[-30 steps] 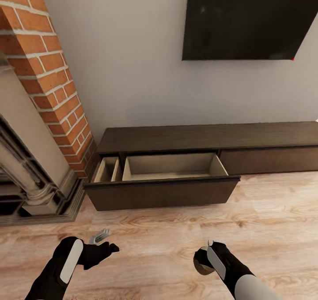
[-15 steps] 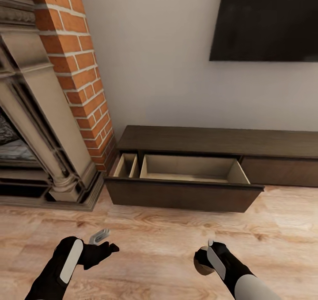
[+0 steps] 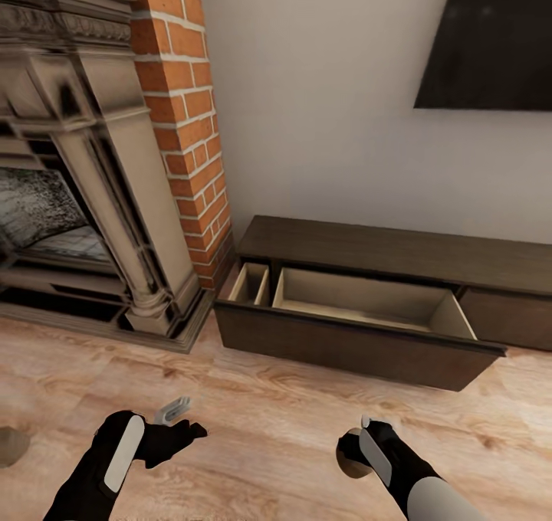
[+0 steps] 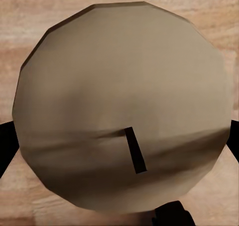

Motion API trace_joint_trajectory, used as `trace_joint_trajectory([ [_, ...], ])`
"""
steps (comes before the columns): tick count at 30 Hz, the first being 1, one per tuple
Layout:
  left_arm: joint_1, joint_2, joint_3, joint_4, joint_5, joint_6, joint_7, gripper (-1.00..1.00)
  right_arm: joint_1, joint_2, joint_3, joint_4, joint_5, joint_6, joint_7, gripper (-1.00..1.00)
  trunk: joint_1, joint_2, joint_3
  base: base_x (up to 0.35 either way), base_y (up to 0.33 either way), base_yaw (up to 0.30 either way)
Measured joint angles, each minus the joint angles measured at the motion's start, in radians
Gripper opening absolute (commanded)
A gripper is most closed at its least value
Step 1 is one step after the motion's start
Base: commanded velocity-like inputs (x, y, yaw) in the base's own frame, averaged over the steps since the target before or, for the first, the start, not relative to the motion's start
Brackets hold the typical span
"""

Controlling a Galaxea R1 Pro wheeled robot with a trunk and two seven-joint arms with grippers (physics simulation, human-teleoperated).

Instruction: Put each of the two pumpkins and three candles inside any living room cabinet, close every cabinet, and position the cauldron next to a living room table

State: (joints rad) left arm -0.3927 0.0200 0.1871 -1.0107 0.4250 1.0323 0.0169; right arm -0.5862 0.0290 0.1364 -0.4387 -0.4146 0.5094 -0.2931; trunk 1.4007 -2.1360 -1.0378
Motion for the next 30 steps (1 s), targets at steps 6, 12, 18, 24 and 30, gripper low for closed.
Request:
trace_joint_trajectory([
  [6,0.0,0.0,0.0,0.0,0.0,0.0,0.0,1.0,0.0,0.0,0.0,0.0,0.0,0.0,0.0,-1.0,0.0,0.0,0.0,0.0,0.0,0.282],
  [12,0.0,0.0,0.0,0.0,0.0,0.0,-0.001,1.0,0.0,0.0,0.0,0.0,0.0,0.0,0.0,-1.0,0.0,0.0,0.0,0.0,0.0,0.282],
  [18,0.0,0.0,0.0,0.0,0.0,0.0,-0.001,1.0,0.0,0.0,0.0,0.0,0.0,0.0,0.0,-1.0,0.0,0.0,0.0,0.0,0.0,0.282],
  [24,0.0,0.0,0.0,0.0,0.0,0.0,-0.001,1.0,0.0,0.0,0.001,0.0,0.0,0.0,0.0,-1.0,0.0,0.0,-0.002,0.0,0.0,0.281],
  [30,0.0,0.0,0.0,0.0,-0.001,-0.001,-0.001,1.0,0.0,0.0,0.002,0.0,0.0,0.0,0.001,-1.0,0.0,0.0,-0.005,0.0,0.0,0.279],
])
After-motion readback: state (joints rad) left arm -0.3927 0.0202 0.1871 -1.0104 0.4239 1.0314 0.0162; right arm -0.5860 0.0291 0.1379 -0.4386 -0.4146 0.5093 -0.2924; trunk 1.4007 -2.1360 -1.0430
